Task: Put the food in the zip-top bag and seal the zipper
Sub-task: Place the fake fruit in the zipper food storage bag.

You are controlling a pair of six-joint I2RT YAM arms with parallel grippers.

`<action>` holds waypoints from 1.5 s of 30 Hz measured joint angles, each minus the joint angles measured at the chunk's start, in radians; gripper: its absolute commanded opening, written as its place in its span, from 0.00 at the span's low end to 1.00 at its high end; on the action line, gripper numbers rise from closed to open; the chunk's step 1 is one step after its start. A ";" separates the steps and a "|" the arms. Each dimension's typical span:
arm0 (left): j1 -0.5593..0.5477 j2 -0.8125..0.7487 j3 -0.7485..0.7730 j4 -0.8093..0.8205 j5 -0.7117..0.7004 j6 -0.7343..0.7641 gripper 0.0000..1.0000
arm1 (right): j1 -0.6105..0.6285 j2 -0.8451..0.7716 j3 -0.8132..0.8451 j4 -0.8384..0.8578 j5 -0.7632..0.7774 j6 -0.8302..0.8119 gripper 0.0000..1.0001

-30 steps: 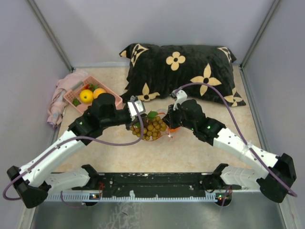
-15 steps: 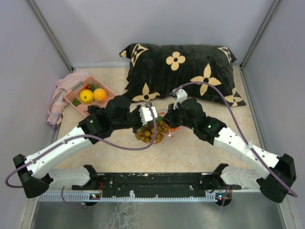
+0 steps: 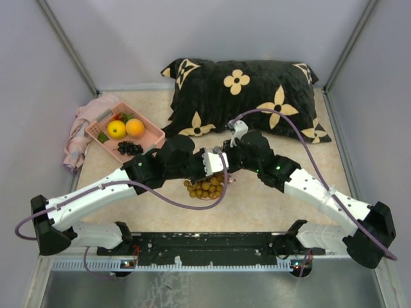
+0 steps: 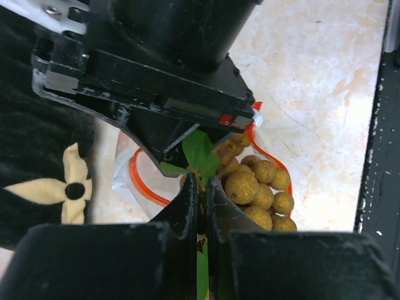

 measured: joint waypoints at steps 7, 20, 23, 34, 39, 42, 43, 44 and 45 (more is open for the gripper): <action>-0.004 -0.006 -0.013 0.039 -0.126 -0.007 0.07 | 0.000 -0.008 0.000 0.015 -0.029 0.018 0.00; -0.005 -0.023 -0.063 0.151 -0.087 -0.035 0.35 | -0.008 -0.027 -0.009 0.063 -0.061 0.095 0.00; -0.005 -0.023 -0.077 0.167 -0.114 -0.057 0.44 | -0.021 -0.027 -0.024 0.074 -0.063 0.129 0.00; -0.005 -0.023 -0.092 0.199 -0.206 -0.192 0.72 | -0.060 -0.021 -0.069 0.090 -0.063 0.198 0.00; -0.005 -0.024 -0.092 0.195 -0.260 -0.277 0.73 | -0.072 -0.018 -0.076 0.104 -0.062 0.214 0.00; -0.005 -0.025 -0.090 0.188 -0.300 -0.332 0.76 | -0.078 -0.018 -0.082 0.112 -0.063 0.219 0.00; -0.005 -0.027 -0.090 0.187 -0.308 -0.348 0.77 | -0.079 -0.018 -0.084 0.113 -0.062 0.219 0.00; -0.005 -0.032 -0.090 0.184 -0.313 -0.366 0.79 | -0.082 -0.017 -0.088 0.115 -0.063 0.219 0.00; -0.005 -0.038 -0.090 0.181 -0.316 -0.379 0.80 | -0.083 -0.017 -0.089 0.115 -0.063 0.219 0.00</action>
